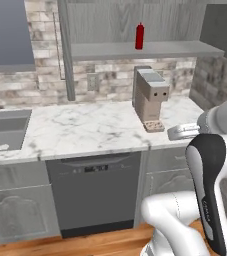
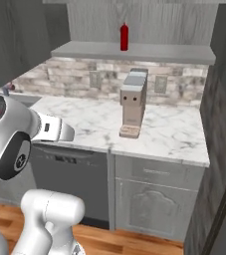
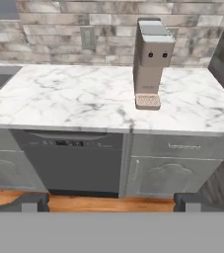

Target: Take 2 condiments from the cabinet and move them on the counter near the stove.Make sure the condiments are lined up with each other, next to each other.

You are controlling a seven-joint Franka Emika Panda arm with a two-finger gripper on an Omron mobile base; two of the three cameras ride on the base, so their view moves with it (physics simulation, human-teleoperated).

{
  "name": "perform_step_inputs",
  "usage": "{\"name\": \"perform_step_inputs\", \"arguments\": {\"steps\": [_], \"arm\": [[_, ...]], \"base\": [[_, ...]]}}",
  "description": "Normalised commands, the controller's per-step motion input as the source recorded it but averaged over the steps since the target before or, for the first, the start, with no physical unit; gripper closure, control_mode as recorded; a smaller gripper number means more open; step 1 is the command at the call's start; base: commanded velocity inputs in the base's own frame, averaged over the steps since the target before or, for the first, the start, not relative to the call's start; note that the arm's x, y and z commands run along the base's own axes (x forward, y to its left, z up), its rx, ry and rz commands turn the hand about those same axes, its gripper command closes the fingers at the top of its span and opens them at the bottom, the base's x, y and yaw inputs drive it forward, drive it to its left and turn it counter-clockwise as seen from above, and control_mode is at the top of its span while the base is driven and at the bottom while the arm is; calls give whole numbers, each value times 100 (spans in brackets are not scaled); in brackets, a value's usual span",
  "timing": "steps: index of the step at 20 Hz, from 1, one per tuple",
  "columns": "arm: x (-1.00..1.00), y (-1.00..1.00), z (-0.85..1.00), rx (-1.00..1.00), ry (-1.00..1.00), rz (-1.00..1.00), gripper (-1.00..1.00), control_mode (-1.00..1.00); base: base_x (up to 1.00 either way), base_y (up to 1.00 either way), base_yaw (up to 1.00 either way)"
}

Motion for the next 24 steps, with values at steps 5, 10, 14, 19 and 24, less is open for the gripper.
{"name": "perform_step_inputs", "arguments": {"steps": [5,10,14,19,24], "arm": [[0,0,0,0,0,0,-100,100],[0,0,0,0,0,0,-100,100],[0,0,0,0,0,0,-100,100],[0,0,0,0,0,0,-100,100],[0,0,0,0,0,0,-100,100]], "base": [[32,-7,0],[39,-11,0],[55,-14,0],[59,-11,0],[48,-5,0]]}}
